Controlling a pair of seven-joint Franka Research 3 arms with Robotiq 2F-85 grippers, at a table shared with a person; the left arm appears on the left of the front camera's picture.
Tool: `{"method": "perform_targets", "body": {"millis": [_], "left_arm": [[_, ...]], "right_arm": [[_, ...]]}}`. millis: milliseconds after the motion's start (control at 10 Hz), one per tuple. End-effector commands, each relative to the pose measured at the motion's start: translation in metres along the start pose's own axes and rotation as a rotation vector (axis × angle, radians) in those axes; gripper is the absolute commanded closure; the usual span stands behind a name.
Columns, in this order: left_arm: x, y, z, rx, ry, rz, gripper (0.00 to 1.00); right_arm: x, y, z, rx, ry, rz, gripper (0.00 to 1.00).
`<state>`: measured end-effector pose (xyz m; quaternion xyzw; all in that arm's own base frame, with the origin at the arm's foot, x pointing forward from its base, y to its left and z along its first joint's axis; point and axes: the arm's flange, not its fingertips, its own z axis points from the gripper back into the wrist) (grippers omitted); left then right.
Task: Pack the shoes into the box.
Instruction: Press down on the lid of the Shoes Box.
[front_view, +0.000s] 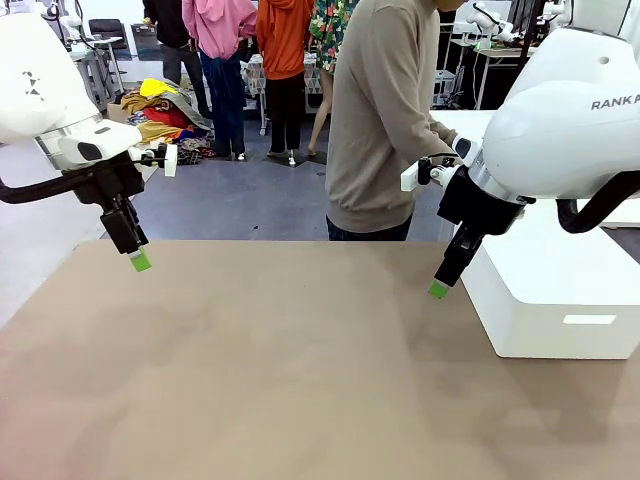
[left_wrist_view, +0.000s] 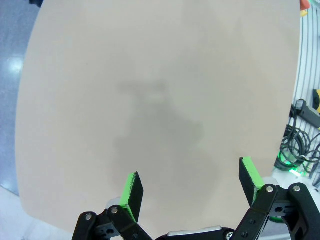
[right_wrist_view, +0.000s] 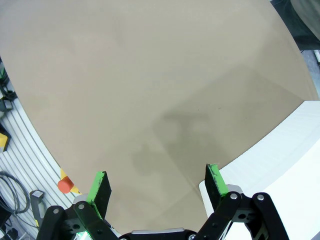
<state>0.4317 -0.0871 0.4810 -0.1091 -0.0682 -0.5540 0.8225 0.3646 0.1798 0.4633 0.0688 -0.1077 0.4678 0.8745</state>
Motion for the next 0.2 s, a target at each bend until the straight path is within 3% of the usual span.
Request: {"method": "perform_targets", "body": {"millis": [0, 100], "left_arm": [[-0.0016, -0.0001, 0.0019, 0.003, 0.01, 0.006, 0.0], [-0.0016, -0.0001, 0.0019, 0.003, 0.01, 0.006, 0.0]], "right_arm": [[-0.0009, -0.0012, 0.0021, -0.007, -0.002, -0.004, 0.0], [-0.0009, -0.0012, 0.0021, -0.007, -0.002, -0.004, 0.0]]}}
